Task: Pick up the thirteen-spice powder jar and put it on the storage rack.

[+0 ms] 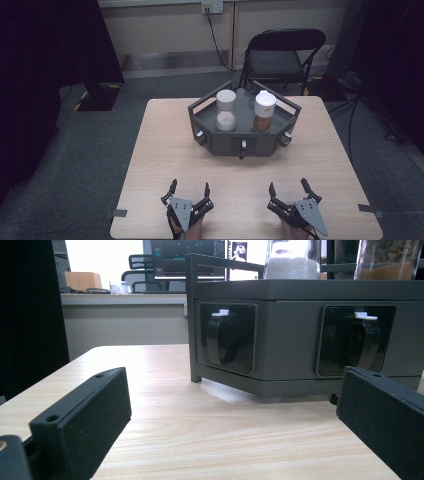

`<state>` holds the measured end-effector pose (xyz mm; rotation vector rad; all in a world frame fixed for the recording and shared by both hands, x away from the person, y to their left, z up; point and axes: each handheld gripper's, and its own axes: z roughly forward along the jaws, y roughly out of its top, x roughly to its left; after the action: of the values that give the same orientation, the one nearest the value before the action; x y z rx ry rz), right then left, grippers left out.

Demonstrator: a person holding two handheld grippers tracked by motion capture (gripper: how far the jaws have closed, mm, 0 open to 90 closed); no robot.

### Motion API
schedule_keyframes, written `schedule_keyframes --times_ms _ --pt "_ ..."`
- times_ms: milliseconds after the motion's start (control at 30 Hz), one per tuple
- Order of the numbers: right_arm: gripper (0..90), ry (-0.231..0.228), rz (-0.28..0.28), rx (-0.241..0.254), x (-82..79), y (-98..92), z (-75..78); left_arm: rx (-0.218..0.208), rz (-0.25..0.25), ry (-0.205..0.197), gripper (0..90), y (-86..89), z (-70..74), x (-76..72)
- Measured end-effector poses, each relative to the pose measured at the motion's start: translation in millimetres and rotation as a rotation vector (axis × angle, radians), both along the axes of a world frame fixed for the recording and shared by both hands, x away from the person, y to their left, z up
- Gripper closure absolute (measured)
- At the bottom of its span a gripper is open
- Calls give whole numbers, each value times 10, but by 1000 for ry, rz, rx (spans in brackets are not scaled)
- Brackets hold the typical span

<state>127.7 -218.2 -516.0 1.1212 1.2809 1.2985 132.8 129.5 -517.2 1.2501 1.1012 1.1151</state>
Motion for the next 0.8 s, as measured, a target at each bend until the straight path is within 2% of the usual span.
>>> schedule_keyframes --times_ms 800 --pt "0 -2 -9 2 -3 14 -4 0 0 -1 4 -1 -1 -1"
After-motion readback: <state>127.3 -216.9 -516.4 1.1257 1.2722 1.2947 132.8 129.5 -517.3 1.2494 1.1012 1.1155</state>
